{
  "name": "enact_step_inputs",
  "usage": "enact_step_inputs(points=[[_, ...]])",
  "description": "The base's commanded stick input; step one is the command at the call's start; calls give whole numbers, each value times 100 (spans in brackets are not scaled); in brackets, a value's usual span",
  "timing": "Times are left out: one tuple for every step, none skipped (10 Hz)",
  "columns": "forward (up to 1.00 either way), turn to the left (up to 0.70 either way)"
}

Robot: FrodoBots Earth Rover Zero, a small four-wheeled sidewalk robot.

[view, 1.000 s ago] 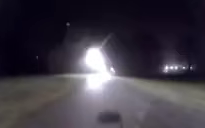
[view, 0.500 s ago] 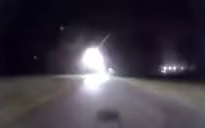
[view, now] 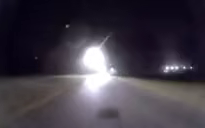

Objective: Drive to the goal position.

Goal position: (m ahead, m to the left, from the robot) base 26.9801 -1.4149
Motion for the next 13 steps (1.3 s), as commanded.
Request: enact_step_inputs(points=[[100,5],[100,5],[100,5],[100,6],[100,9],[100,13],[100,11],[100,7],[100,5],[100,5],[100,5],[100,5],[100,5]])
